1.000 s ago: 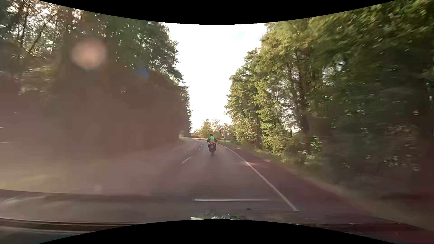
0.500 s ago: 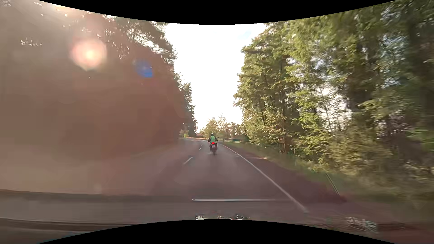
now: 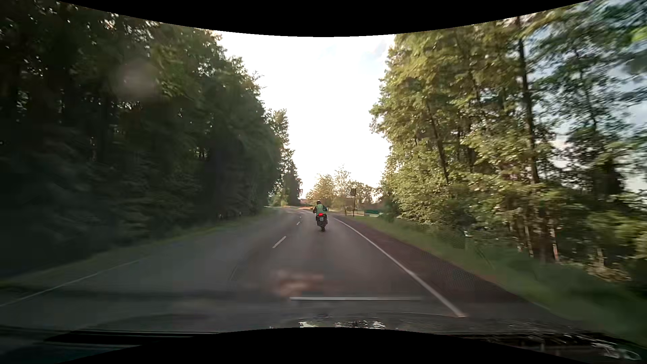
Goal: Follow the waypoints while adhering to traffic rules and regulations
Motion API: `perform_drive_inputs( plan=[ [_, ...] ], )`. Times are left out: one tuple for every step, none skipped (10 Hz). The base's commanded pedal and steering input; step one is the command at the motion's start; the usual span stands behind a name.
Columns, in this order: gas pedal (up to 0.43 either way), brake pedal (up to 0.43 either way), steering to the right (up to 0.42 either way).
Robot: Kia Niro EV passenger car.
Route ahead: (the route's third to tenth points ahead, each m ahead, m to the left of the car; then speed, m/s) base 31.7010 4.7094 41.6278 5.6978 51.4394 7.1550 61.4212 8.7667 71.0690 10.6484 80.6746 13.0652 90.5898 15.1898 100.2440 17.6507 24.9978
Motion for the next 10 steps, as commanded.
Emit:
perform_drive_inputs(
  plan=[
    [0.24, 0.0, -0.018],
    [0.24, 0.0, -0.018],
    [0.24, 0.0, -0.018],
    [0.24, 0.0, -0.018],
    [0.24, 0.0, -0.018],
    [0.24, 0.0, -0.018],
    [0.24, 0.0, -0.018],
    [0.24, 0.0, -0.018],
    [0.24, 0.0, -0.018],
    [0.24, 0.0, -0.018]
  ],
)
